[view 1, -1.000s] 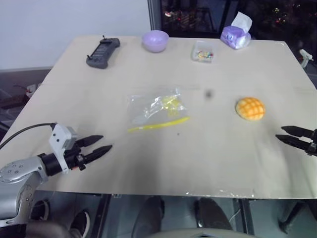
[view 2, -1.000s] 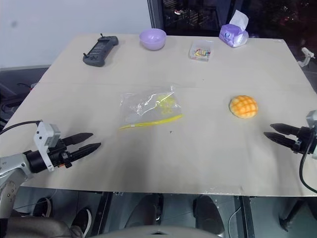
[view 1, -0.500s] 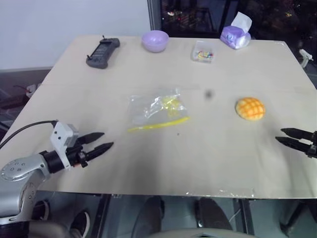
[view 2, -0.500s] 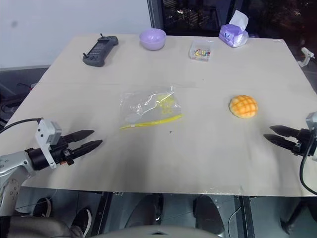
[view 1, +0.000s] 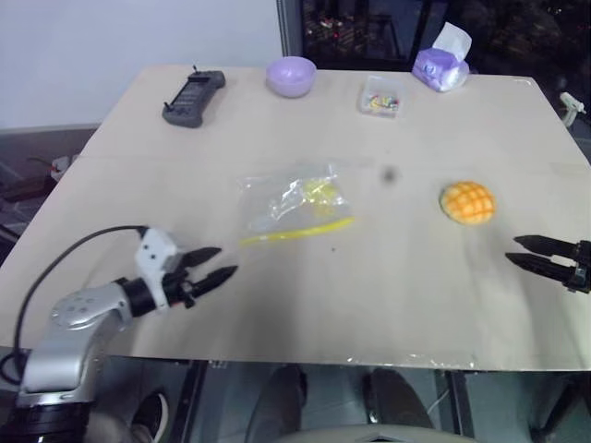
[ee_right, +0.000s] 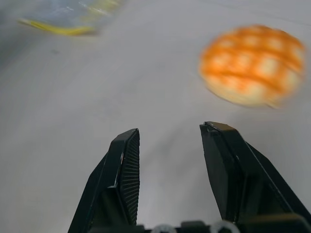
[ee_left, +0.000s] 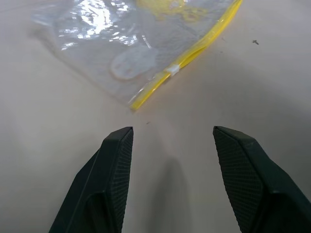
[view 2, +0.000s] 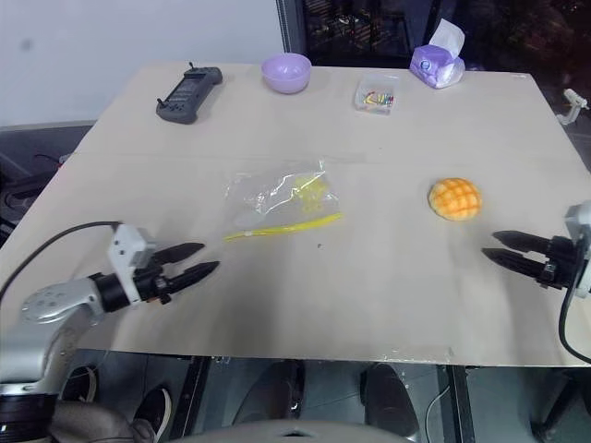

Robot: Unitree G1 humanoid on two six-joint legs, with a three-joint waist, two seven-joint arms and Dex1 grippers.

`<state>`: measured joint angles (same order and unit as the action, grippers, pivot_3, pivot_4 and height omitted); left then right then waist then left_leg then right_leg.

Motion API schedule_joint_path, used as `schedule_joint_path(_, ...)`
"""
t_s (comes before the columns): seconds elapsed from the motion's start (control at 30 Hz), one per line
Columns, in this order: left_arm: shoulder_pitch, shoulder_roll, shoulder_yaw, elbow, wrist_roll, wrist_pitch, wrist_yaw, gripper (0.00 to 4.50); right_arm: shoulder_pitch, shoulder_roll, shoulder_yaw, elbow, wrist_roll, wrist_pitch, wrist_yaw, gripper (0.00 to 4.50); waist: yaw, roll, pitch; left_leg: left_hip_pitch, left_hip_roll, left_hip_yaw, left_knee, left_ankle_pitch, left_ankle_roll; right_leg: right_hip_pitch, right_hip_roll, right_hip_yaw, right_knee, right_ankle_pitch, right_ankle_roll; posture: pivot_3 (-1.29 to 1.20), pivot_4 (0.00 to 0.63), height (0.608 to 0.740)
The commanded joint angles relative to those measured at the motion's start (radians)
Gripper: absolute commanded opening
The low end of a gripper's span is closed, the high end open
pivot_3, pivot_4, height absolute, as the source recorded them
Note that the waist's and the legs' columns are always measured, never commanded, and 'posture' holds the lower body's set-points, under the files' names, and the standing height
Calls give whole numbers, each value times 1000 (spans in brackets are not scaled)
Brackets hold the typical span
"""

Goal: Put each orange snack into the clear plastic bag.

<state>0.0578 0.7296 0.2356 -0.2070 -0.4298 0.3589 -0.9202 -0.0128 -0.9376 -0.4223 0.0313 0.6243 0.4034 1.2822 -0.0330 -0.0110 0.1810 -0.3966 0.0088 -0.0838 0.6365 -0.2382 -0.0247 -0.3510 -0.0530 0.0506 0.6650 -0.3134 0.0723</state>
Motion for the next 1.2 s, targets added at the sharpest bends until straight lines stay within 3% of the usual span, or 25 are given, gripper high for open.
schedule_joint_path(0.03, -57, -27, -56, -53, 88, -57, 83, 2764, 46, 4, -48, -196, 132, 87, 17, 2154, 4, 0, 0, 0, 0, 0, 0, 0, 0, 0, 0, 0, 0, 0, 0, 0, 150, 740)
schedule_joint_path(0.13, -101, -40, -121, -10, 212, -137, 147, 2764, 64, 15, -55, -270, 170, 117, -12, 2154, 8, -1, 0, -1, 0, 0, 1, 0, 0, 0, 0, 0, 0, 0, 0, 0, 150, 740)
schedule_joint_path(0.3, -135, -49, -168, 68, 281, -190, 169, 2764, 82, 18, -71, -289, 170, 123, -38, 2154, 16, 0, 0, 0, -1, 0, 1, 0, 0, 0, 0, 0, 0, 0, 0, 0, 150, 740)
schedule_joint_path(0.57, -202, 30, -143, 289, 382, -358, 193, 2764, 116, 19, -87, -272, 150, 104, -50, 2154, 17, 0, -1, 0, 0, -1, 1, 0, 0, 0, 1, -1, 1, 0, 0, 0, 150, 740)
schedule_joint_path(0.83, -288, 54, -239, 495, 583, -642, 292, 2764, 117, 21, -87, -265, 143, 98, -52, 2154, 19, 1, -1, 1, -1, -1, 1, 0, 0, 0, 0, -1, 1, 0, 0, 0, 150, 740)
schedule_joint_path(1.2, -435, 106, -311, 742, 745, -849, 421, 2764, 140, 26, -104, -264, 127, 85, -56, 2154, 14, 3, -3, 4, -1, 0, 2, 0, 0, 1, 1, 1, 8, 0, 0, 0, 150, 740)
